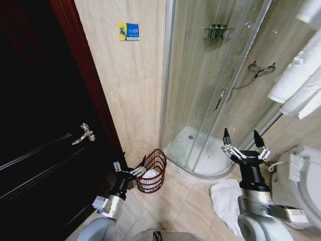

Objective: Discard the used towel into the hamper.

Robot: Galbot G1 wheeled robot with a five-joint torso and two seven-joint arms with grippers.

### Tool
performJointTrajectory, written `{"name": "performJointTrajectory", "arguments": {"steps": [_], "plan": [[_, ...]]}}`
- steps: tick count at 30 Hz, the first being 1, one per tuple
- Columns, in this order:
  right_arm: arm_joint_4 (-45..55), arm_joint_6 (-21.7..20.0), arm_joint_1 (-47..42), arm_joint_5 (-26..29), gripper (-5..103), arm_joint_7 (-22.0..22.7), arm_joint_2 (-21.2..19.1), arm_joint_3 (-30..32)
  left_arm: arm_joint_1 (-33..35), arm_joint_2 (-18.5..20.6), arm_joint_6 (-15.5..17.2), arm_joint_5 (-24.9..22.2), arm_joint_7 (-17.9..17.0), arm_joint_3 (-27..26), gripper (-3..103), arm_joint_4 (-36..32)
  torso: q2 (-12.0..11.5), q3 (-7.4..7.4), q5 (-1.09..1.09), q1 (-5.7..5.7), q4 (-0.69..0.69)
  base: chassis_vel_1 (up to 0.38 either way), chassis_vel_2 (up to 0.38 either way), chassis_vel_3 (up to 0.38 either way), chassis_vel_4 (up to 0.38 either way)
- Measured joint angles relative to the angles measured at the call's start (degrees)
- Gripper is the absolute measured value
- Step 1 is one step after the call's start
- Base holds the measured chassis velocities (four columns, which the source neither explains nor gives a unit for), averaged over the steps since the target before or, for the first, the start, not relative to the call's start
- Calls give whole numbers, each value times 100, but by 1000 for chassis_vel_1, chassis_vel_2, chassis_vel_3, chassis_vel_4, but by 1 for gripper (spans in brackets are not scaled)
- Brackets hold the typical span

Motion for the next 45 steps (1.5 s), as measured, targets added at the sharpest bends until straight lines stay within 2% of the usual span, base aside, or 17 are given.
{"name": "performJointTrajectory", "arguments": {"steps": [1,4,5,15,30,33,41,43,45], "plan": [[-2,-1,31,218,100,-3,-95,314,-3,2,0,-4,0,2,100,3,0,0,1,0,0,0,0,0,0],[-2,-7,58,382,100,-10,-170,503,-5,3,0,-6,1,2,100,5,0,0,0,0,0,0,0,0,0],[-2,-34,84,598,100,-29,-270,763,-7,4,0,-9,0,3,100,8,0,0,1,0,1,0,0,0,0],[-5,-150,204,1250,100,-50,-519,1447,-12,10,0,-17,0,4,100,17,0,0,-1,0,0,-3,-9,7,8],[-9,-156,369,1550,100,-93,-758,1762,-13,11,4,-22,-2,7,100,22,0,1,3,1,0,-168,-178,169,161],[-9,-166,399,1582,100,-91,-805,1798,-12,12,4,-22,-2,6,100,22,1,0,-3,-1,0,-149,-179,169,192],[-9,-178,484,1883,100,-139,-893,2234,-12,12,4,-23,-2,6,100,23,1,0,3,0,0,-129,-132,137,131],[-7,-180,522,1942,100,-164,-923,2342,-12,12,4,-23,-2,5,100,23,1,0,-5,0,1,-111,-102,126,122],[-8,-202,556,1998,100,-175,-959,2427,-12,12,4,-23,-2,5,100,23,1,0,3,0,1,-94,-93,79,85]]}}
